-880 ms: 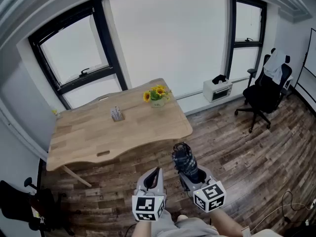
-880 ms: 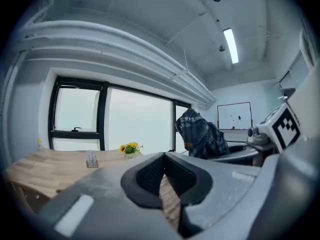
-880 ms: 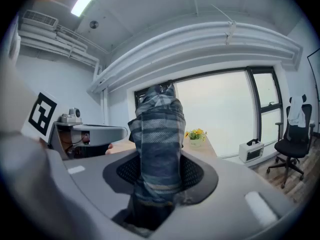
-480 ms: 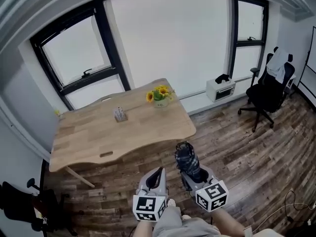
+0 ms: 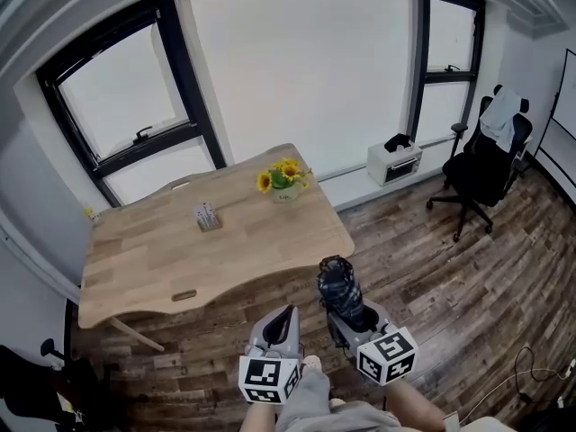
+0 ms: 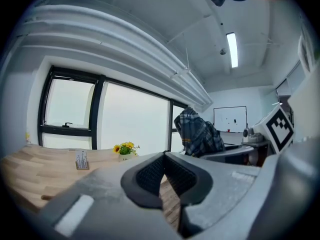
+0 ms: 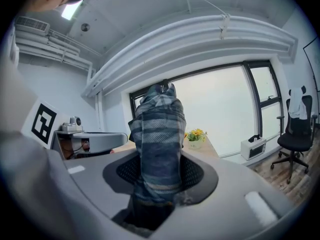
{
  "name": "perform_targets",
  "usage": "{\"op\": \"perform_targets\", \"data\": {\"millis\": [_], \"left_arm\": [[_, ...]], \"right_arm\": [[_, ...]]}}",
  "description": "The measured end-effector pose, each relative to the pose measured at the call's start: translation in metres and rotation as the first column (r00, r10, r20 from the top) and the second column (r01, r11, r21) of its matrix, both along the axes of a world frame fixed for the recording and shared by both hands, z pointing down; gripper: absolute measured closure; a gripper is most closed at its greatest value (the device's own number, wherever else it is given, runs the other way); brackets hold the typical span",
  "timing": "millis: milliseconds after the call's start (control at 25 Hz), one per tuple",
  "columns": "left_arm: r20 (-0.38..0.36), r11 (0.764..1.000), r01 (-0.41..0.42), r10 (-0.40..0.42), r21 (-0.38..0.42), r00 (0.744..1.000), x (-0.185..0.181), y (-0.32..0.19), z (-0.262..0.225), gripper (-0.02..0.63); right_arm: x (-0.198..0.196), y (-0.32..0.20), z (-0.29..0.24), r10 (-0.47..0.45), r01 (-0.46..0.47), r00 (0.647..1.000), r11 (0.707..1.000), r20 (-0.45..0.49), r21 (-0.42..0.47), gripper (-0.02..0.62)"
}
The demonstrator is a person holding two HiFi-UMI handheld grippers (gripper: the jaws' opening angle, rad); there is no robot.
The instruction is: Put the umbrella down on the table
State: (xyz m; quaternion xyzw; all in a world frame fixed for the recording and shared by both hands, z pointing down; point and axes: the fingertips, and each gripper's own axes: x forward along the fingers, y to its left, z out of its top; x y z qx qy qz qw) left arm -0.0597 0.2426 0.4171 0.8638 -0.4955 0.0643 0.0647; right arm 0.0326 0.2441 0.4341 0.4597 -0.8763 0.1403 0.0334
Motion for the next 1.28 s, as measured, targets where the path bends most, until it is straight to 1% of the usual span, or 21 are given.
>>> {"op": "perform_targets", "data": {"millis": [280,640,1000,1160,1280], "left_arm": [[-0.002,1.0,-0.019,0.019,0.019,1.0,-0.017,-0.068,-0.007,0.604],[-0.006,0.998,-0.065,0.065,0.011,0.998,-0.029,-0.147,-0.004,0.604],[-0.013,0.994,-0.111,0.111,0.007,0.994,-0.041,-0.206,0.005,0.604],[-0.025,0.996,-0.09,0.09,0.003,0.996,-0.056,-0.229,0.006,0.604],[-0.032,0.996,-0.093,0.093,-0.008,0.995,-0.061,-0.241,0.011,0.604]], "right_arm": [[-0.006,-0.064,0.001,0.02,-0.02,1.0,1.0,-0.015,-0.01,0.428],[-0.019,-0.14,0.0,0.056,-0.056,0.998,0.998,-0.026,-0.02,0.423],[-0.029,-0.197,0.009,0.095,-0.096,0.995,0.994,-0.033,-0.042,0.423],[-0.033,-0.215,0.011,0.105,-0.107,0.994,0.993,-0.036,-0.046,0.423],[-0.037,-0.226,0.011,0.109,-0.111,0.993,0.993,-0.042,-0.049,0.423]]}}
